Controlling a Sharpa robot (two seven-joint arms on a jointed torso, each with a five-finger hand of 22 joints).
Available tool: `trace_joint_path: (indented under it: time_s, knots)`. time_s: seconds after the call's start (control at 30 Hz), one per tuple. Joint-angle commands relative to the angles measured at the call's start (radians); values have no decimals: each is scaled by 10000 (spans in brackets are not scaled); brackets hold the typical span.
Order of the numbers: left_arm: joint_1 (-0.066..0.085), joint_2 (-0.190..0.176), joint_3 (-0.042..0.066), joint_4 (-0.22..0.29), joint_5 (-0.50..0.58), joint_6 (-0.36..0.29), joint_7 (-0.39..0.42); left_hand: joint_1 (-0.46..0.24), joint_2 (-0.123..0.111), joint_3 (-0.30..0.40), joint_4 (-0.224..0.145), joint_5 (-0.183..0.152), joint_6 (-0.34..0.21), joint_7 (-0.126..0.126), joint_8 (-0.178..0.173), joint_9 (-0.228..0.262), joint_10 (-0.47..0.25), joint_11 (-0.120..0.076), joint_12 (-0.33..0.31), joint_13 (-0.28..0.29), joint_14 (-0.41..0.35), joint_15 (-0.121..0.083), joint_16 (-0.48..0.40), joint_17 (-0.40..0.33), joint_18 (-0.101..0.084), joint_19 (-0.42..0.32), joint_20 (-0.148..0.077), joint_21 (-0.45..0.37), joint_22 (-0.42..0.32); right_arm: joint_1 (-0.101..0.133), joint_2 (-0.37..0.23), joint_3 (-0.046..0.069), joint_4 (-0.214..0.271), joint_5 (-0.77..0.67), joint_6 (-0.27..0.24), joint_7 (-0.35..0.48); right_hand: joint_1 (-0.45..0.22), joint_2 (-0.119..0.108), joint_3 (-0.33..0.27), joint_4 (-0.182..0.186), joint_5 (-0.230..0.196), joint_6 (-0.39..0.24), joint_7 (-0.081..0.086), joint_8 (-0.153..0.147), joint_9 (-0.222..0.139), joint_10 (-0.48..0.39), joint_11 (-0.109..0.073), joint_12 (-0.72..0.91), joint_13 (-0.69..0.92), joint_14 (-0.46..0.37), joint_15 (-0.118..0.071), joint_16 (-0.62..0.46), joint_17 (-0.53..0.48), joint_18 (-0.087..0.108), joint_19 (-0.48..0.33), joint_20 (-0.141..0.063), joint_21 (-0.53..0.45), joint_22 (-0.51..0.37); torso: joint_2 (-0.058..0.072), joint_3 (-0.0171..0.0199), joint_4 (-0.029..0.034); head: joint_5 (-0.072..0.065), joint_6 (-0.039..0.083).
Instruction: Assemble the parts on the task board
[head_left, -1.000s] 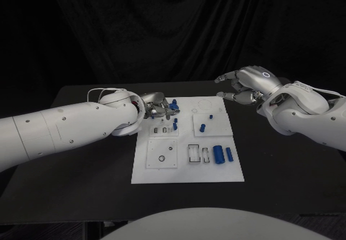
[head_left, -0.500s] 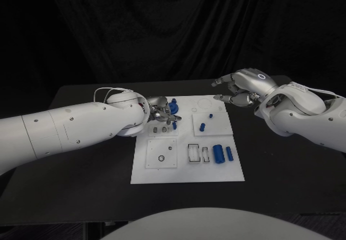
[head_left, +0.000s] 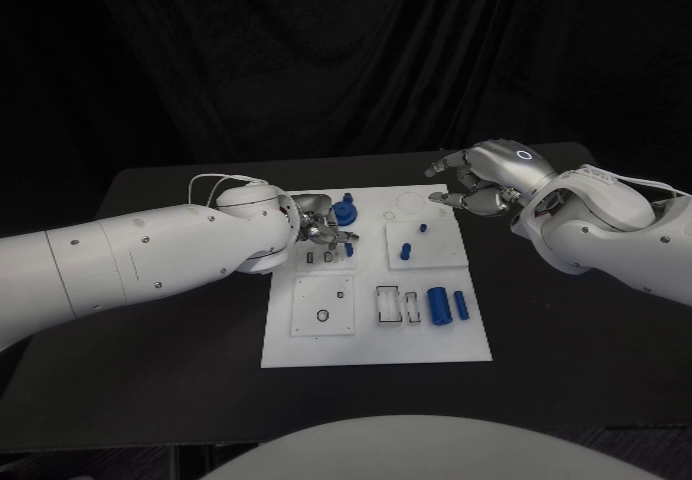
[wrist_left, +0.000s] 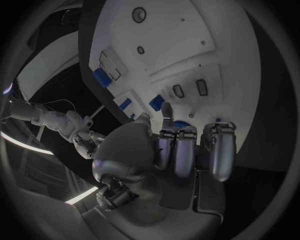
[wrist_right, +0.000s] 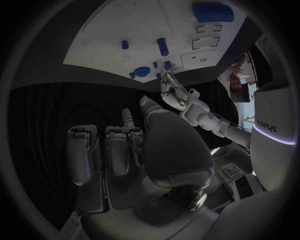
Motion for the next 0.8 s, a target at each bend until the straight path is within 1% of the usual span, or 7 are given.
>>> trace_joint_path:
  time_s: [0.03,0.07,0.13,0.23,0.27,0.47,0.8]
  knots:
    - [8,41,10,2,-183,74,-111,-116,5,-54,-7,11,-72,-39,-3,23,1018,-64,18,2611,1038,-71,26,2630,-168,-40,-72,-73,1074,-23,20,8,-11,-17,170,-214,-42,33,3,61,41,66,4,39,-12,1061,62,27,2634,1046,89,29,2634,-158,1037,73,34,2635,62,18,-5,18,0]
    - [8,46,10,-4,-186,73,-97,-119,12,-52,-8,26,-99,-35,-27,44,1018,-62,18,2611,1038,-72,26,2630,-165,-51,-74,-83,1061,-23,27,8,-19,-17,183,-218,-42,33,3,61,41,66,4,39,-12,1061,62,27,2634,1046,89,29,2634,-158,1037,73,34,2635,62,17,-12,29,0]
    - [6,61,10,-21,-192,66,-57,-116,19,-47,-12,52,-126,-32,-57,66,1018,-60,18,2611,1038,-71,26,2630,-162,-60,-76,-91,1051,-23,46,8,-39,-17,214,-227,-51,37,2,65,45,76,6,40,-14,1061,64,27,2634,1046,91,29,2634,-158,1037,76,34,2635,63,13,3,11,0]
    - [2,91,9,-65,-197,47,0,-93,34,-26,-25,139,-168,-23,-140,101,1018,-55,18,2611,1038,-68,26,2630,-158,-73,-77,-108,1037,-23,60,8,-57,-17,246,-238,-56,39,0,67,46,82,7,41,-14,1061,65,27,2634,1046,92,29,2634,-158,1037,77,34,2635,79,19,10,-1,0]
    - [0,101,9,-85,-198,41,18,-84,38,-19,-26,169,-177,-20,-174,105,1018,-52,18,2611,1038,-67,26,2630,-152,-92,-77,-123,1016,-23,63,8,-62,-17,255,-242,-61,42,-1,69,47,88,8,41,-15,1061,67,27,2634,1046,94,29,2634,-158,1037,79,34,2635,68,23,9,-10,0]
    - [-6,148,9,-181,-200,-1,130,-66,52,1,-27,249,-186,-10,-275,108,1018,-44,18,2611,1038,-61,26,2630,-143,-124,-74,-152,981,-23,82,8,-96,-17,319,-277,-72,47,-2,74,50,97,11,42,-18,1061,68,27,2634,1046,96,29,2634,-158,1037,82,34,2635,37,12,5,-56,0]
    - [-11,203,9,-223,-201,-34,357,33,66,71,-50,449,-129,-3,-470,111,1018,-35,18,2611,1038,-52,26,2630,-133,-158,-66,-195,948,-23,111,8,-137,-17,464,-369,-82,54,-3,77,52,108,15,41,-21,1061,71,27,2634,1046,99,29,2634,-158,1037,85,34,2635,32,-9,-31,8,0]
